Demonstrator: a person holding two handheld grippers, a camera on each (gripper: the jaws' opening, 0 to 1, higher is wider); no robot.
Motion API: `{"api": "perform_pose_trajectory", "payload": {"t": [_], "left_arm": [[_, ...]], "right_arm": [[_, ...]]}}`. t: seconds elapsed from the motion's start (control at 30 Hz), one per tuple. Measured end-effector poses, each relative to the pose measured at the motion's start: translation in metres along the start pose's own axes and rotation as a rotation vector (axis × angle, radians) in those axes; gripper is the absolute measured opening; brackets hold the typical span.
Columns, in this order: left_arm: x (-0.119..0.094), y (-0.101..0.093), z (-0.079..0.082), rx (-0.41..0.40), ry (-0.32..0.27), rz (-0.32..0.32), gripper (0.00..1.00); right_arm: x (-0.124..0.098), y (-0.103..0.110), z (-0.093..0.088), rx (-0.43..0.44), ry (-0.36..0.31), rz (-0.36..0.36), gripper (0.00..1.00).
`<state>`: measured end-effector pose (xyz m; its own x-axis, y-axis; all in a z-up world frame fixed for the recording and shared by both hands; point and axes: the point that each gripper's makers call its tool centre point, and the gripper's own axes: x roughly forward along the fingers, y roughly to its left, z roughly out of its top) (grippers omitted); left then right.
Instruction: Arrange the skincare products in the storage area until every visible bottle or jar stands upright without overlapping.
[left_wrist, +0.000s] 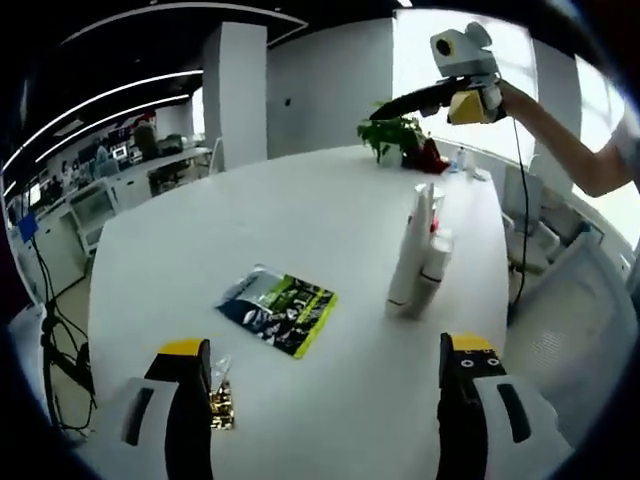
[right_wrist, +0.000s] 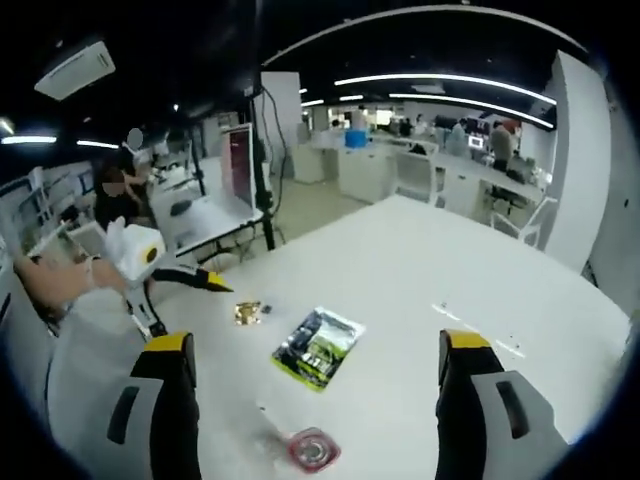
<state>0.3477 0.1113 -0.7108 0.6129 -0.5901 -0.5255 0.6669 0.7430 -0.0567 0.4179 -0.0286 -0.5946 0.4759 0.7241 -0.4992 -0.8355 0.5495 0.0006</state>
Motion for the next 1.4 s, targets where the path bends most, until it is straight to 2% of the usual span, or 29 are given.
{"api": "perform_pose_trajectory", "payload": {"t": [0.03,0.17,0.2,0.27,0.33,0.43,0.5,0.57,0.63,0.67,0.73,0.77,0.8,0.83,0.9,1.0,1.1,1.2,1.27,1.33,1.37,1.4], "left_arm": [[0.002,0.000,0.001,0.002,-0.005,-0.008,0.75],[0.018,0.007,-0.003,0.006,0.010,-0.040,0.72],[0.023,0.010,-0.005,0.005,0.021,-0.041,0.69],[0.030,0.014,-0.006,-0.005,0.027,-0.041,0.61],[0.037,0.014,-0.009,-0.021,0.037,-0.062,0.57],[0.047,0.021,-0.010,-0.044,0.036,-0.063,0.53],[0.054,0.031,-0.014,-0.064,0.045,-0.052,0.50],[0.060,0.033,-0.018,-0.095,0.052,-0.050,0.47],[0.065,0.034,-0.023,-0.098,0.064,-0.056,0.52],[0.066,0.034,-0.025,-0.089,0.071,-0.059,0.54],[0.069,0.036,-0.029,-0.091,0.084,-0.055,0.56],[0.070,0.037,-0.031,-0.112,0.091,-0.054,0.56],[0.071,0.039,-0.032,-0.122,0.092,-0.051,0.56],[0.077,0.043,-0.032,-0.124,0.085,-0.040,0.58],[0.081,0.049,-0.035,-0.147,0.094,-0.033,0.57],[0.082,0.045,-0.039,-0.190,0.095,-0.045,0.49],[0.086,0.049,-0.037,-0.239,0.069,-0.049,0.53],[0.090,0.056,-0.037,-0.296,0.065,-0.040,0.47],[0.095,0.057,-0.038,-0.377,0.072,-0.043,0.47],[0.095,0.058,-0.040,-0.375,0.071,-0.027,0.56],[0.098,0.062,-0.044,-0.379,0.087,-0.020,0.56],[0.099,0.063,-0.046,-0.375,0.092,-0.014,0.51]], "right_arm": [[0.008,-0.001,0.001,-0.013,0.005,0.011,0.99],[0.033,-0.013,-0.001,-0.063,0.021,-0.001,0.92],[0.043,-0.024,-0.003,-0.055,0.035,0.009,0.90],[0.055,-0.027,-0.017,-0.037,0.088,0.035,0.84],[0.067,-0.035,-0.029,-0.049,0.135,0.054,0.82],[0.080,-0.035,-0.036,-0.036,0.138,0.088,0.65],[0.087,-0.033,-0.040,-0.015,0.133,0.107,0.59],[0.095,-0.038,-0.045,-0.003,0.147,0.112,0.57],[0.102,-0.037,-0.056,0.002,0.175,0.125,0.54],[0.104,-0.034,-0.061,0.007,0.189,0.139,0.58],[0.111,-0.032,-0.071,-0.027,0.208,0.168,0.74],[0.113,-0.032,-0.074,-0.038,0.218,0.170,0.75],[0.114,-0.029,-0.082,-0.035,0.251,0.174,0.71],[0.116,-0.029,-0.085,-0.036,0.253,0.179,0.67],[0.124,-0.033,-0.090,-0.010,0.259,0.165,0.58],[0.133,-0.026,-0.104,0.064,0.298,0.241,0.58],[0.140,-0.025,-0.118,0.104,0.338,0.263,0.51],[0.148,-0.019,-0.125,0.214,0.340,0.317,0.47],[0.151,-0.017,-0.129,0.208,0.338,0.344,0.42],[0.152,-0.012,-0.133,0.226,0.351,0.345,0.41],[0.153,-0.012,-0.135,0.232,0.354,0.342,0.42],[0.155,-0.011,-0.139,0.242,0.362,0.343,0.41]]}}
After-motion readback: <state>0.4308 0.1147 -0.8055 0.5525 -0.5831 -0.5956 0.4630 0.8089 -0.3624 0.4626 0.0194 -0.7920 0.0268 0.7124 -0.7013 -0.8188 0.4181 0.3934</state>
